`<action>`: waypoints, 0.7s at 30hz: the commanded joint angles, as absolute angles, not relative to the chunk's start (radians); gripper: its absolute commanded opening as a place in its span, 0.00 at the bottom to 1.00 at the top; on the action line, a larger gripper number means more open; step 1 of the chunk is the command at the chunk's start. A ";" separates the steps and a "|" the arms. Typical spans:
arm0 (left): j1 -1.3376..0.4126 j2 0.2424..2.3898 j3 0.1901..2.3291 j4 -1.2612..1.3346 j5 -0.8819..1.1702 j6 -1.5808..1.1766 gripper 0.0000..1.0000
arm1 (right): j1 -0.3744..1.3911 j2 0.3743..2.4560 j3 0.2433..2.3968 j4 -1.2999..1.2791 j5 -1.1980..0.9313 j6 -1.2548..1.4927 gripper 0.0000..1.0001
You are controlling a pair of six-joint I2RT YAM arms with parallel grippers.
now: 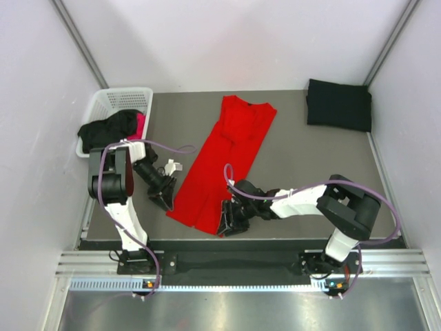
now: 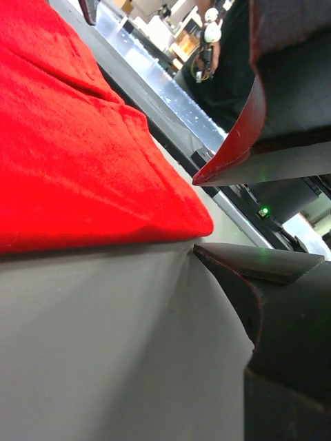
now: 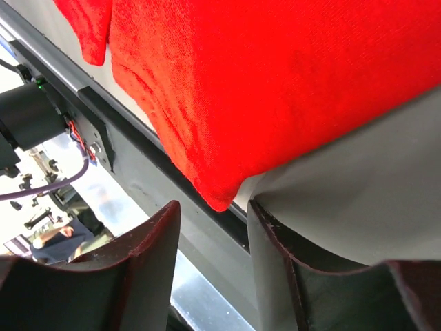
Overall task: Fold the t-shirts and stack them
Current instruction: Fold the tshirt
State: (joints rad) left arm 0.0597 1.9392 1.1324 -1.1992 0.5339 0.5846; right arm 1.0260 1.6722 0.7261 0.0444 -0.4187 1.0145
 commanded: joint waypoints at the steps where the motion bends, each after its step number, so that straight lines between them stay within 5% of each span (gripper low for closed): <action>1: 0.068 1.967 1.127 -1.226 0.574 0.635 0.43 | 1.042 1.672 0.722 0.034 -0.390 1.009 0.44; 8: 0.067 1.979 1.108 -1.200 0.528 0.635 0.38 | 1.042 1.677 0.715 0.049 -0.385 1.012 0.46; 14: 0.069 2.002 1.124 -1.213 0.552 0.637 0.07 | 1.040 1.704 0.726 0.101 -0.403 1.008 0.40; 17: 0.067 2.003 1.140 -1.218 0.560 0.638 0.00 | 1.040 1.709 0.729 0.141 -0.431 0.991 0.21; 18: 0.069 2.002 1.144 -1.221 0.563 0.638 0.00 | 1.040 1.706 0.730 0.143 -0.430 0.986 0.01; 21: 0.067 1.993 1.158 -1.233 0.580 0.649 0.00 | 1.035 1.674 0.719 0.130 -0.420 0.970 0.00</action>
